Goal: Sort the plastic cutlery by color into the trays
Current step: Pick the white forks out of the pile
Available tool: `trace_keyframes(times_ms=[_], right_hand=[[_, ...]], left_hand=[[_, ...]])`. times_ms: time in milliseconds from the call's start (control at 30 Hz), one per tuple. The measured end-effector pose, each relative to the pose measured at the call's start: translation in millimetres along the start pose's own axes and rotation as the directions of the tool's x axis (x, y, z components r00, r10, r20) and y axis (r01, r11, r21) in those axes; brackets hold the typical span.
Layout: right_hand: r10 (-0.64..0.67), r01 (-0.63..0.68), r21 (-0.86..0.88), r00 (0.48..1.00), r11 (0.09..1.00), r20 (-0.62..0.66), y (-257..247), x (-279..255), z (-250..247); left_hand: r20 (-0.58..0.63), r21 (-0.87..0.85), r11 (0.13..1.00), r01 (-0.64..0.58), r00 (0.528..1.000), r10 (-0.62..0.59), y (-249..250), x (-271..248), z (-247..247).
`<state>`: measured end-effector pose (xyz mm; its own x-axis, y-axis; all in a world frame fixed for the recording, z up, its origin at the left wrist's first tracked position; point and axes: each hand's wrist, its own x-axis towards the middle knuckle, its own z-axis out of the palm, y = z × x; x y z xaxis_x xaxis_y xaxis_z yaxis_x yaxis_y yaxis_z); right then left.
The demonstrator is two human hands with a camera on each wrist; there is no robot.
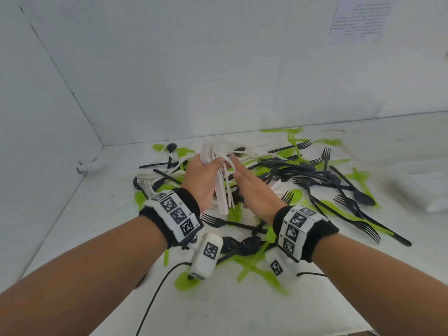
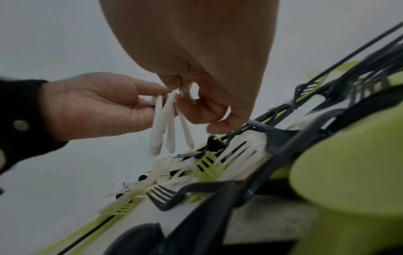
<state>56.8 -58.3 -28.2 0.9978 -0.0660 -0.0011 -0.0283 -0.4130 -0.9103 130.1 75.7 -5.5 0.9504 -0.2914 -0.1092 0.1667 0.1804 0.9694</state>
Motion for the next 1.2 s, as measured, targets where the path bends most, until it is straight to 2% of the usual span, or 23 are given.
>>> trace_keyframes(times_ms=[133,333,467,633,767,900,1100,1200], right_hand=[[-0.024,0.028,-0.15,0.999,0.988,0.028,-2,7,2],[-0.147,0.098,-0.268,0.975,0.958,-0.167,0,19,14],[-0.17,0.153,-0.112,0.971,0.982,-0.166,-14,12,20],[-0.186,0.174,-0.08,0.964,0.981,-0.187,-13,11,20],[-0.126,0.157,0.135,0.969,0.978,-0.212,-19,8,26],[-0.09,0.141,0.178,0.96,0.974,-0.264,-20,9,29],[0.005,0.094,0.351,0.963,0.932,-0.27,-13,11,21],[0.011,0.08,0.354,0.969,0.932,-0.248,-8,10,15]], left_hand=[[0.039,-0.043,0.999,0.005,0.999,-0.003,2,1,-7],[0.075,-0.08,0.997,0.003,0.997,0.003,5,-1,-12],[0.073,-0.078,0.997,-0.018,0.997,0.023,12,0,-13],[0.051,-0.051,0.997,-0.052,0.997,0.055,14,0,-17],[0.041,-0.057,0.997,-0.043,0.998,0.045,11,-1,-15],[0.039,-0.064,0.998,-0.009,0.999,0.011,8,-2,-13],[0.069,-0.09,0.995,0.033,0.997,-0.027,8,-4,-8],[0.064,-0.079,0.997,0.024,0.998,-0.019,8,-5,-3]])
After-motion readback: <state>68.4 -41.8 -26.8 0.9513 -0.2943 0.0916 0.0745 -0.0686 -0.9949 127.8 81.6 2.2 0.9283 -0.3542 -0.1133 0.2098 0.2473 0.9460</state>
